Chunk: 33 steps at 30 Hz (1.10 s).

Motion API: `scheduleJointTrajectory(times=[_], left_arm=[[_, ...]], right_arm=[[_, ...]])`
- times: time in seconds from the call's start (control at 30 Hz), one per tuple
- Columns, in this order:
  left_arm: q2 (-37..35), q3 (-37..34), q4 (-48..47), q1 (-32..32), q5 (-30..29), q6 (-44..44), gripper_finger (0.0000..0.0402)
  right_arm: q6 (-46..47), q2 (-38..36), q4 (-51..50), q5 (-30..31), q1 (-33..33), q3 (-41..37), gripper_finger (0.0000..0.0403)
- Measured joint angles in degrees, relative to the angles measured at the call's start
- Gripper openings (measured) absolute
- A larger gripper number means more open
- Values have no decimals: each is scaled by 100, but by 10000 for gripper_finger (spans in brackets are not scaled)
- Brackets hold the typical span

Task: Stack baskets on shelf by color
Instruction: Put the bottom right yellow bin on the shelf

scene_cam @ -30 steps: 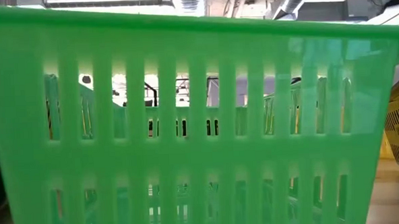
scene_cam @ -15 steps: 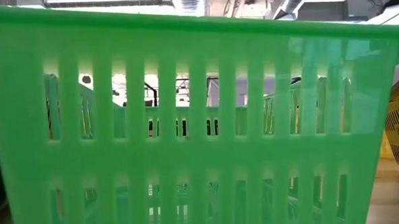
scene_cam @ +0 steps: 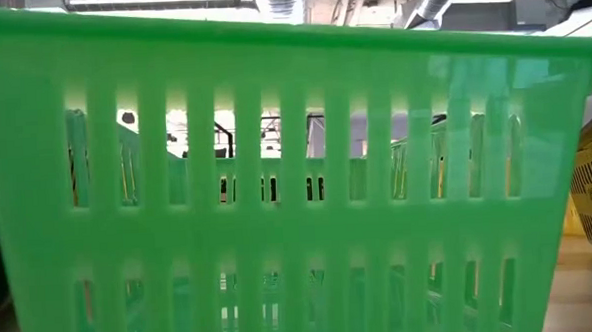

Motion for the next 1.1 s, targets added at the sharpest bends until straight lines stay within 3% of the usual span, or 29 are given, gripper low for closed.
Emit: scheduleJointTrajectory(times=[0.57,0.9,1.1], left_arm=[[2,-3,-55,-2,65,-32,148],[2,-3,-51,-2,65,-164,148],[2,-3,-51,-2,65,-168,148]], right_arm=[[1969,-998,433,-555,827,-2909,182],[2230,-1136,1584,-767,799,-4189,232],[2191,-1128,2326,-738,772,-4761,231]])
